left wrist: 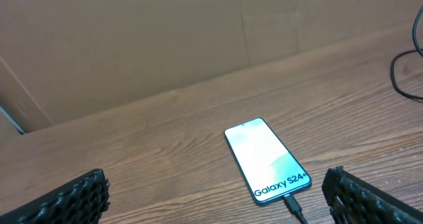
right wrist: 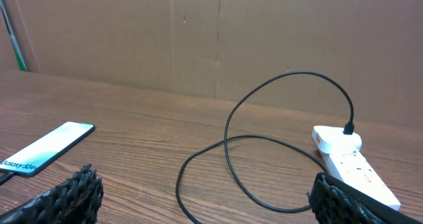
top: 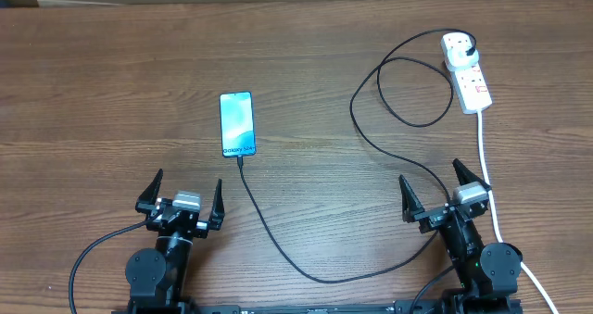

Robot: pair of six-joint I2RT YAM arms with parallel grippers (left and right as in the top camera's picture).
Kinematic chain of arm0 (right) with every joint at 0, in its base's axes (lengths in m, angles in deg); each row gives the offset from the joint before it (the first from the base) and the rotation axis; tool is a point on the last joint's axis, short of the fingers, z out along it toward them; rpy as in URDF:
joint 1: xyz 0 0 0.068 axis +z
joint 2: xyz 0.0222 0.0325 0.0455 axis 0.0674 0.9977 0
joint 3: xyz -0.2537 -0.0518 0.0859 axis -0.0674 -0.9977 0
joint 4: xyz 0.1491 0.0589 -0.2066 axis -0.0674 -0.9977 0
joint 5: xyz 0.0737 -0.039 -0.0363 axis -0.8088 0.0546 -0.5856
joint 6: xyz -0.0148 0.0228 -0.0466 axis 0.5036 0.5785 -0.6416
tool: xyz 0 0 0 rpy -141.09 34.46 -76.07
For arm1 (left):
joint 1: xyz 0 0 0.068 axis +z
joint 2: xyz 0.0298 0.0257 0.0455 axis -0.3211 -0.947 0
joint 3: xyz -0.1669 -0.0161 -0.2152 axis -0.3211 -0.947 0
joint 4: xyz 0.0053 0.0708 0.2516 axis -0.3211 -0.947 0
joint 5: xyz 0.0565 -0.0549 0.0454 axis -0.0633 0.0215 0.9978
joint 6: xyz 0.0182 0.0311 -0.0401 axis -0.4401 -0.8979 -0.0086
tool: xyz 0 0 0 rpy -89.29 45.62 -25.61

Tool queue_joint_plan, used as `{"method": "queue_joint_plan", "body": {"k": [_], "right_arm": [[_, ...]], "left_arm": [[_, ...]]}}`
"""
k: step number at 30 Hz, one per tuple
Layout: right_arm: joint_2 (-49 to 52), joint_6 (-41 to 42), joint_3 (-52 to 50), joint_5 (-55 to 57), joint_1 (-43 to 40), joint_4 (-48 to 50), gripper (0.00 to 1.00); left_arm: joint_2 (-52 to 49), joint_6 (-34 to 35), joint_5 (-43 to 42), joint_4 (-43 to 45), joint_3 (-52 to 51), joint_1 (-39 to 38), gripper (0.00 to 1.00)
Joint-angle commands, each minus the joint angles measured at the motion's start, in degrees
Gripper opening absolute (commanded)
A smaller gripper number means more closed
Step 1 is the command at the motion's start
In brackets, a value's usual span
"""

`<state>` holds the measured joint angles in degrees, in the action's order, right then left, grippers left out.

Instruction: Plug charger to phone and switch on socket

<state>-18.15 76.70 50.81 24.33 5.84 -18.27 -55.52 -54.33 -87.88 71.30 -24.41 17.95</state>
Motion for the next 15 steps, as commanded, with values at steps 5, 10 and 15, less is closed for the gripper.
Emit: {"method": "queue_joint_plan", "body": {"k": [5,10,15], "right_arm": [[-0.7,0.1,-0.6,-0.2,0.3,0.2,1.0],[-0.7,0.1,-0.6,-0.2,0.3,0.2,1.0],[-0.7,0.1,-0.6,-0.2,0.3,0.2,1.0]], "left_arm": [[0.7,-0.9,0.8,0.1,-0.5,-0.4,1.0],[0.7,-0.9,0.8,0.1,-0.5,-0.4,0.99],[0.7,-0.9,0.8,0.1,-0.5,-0.4,0.99]]}}
